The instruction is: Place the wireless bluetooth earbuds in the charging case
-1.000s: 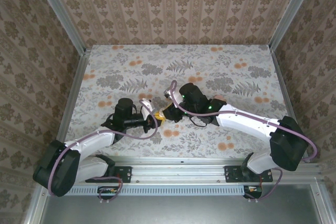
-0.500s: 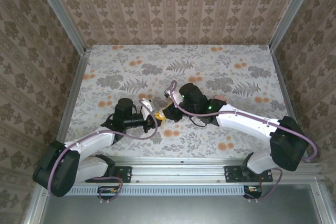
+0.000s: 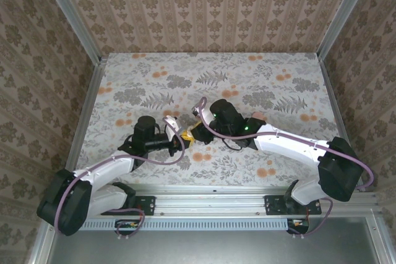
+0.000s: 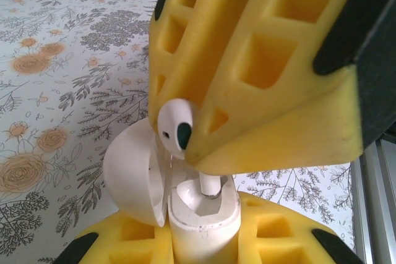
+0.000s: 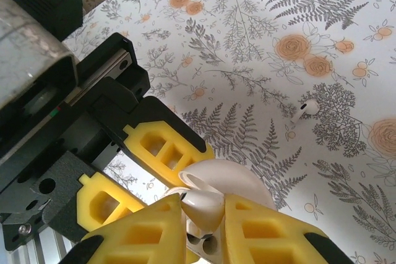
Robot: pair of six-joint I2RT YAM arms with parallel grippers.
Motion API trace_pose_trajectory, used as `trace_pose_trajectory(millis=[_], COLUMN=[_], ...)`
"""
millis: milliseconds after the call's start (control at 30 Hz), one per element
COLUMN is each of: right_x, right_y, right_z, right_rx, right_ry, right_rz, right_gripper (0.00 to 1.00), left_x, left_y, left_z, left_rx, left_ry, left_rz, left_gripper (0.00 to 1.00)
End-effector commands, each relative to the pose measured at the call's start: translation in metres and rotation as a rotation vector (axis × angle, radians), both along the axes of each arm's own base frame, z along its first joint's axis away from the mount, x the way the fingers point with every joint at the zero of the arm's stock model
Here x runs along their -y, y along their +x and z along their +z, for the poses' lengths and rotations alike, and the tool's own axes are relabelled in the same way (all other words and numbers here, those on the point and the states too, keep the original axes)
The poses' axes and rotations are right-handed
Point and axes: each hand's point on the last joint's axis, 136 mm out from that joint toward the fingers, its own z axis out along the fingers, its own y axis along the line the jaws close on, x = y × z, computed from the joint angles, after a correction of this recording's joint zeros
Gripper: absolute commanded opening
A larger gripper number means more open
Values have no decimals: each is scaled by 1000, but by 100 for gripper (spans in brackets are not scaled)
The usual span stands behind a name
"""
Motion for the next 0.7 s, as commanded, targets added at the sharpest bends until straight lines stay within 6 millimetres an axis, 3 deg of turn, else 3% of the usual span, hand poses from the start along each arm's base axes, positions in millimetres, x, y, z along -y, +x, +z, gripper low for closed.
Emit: trace_pose_trajectory(millis=[0, 267, 433, 667], right_x=[2, -3, -8, -5], right_y=[-4, -9, -10, -9], right_z=[-9, -9, -5, 24], right_rx=[9, 15, 15, 43], right_ry=[-49, -64, -40, 34], right_rz=[11, 42, 51, 25], right_gripper=[18, 19, 31, 40], left_x=[0, -1, -1, -2], left_y=[0, 0, 0, 0], left_z=[6, 7, 6, 6], left_rx=[19, 24, 24, 26], left_ry=[-18, -16, -13, -9], left_rz=[7, 11, 10, 17], left_gripper=[15, 15, 15, 15])
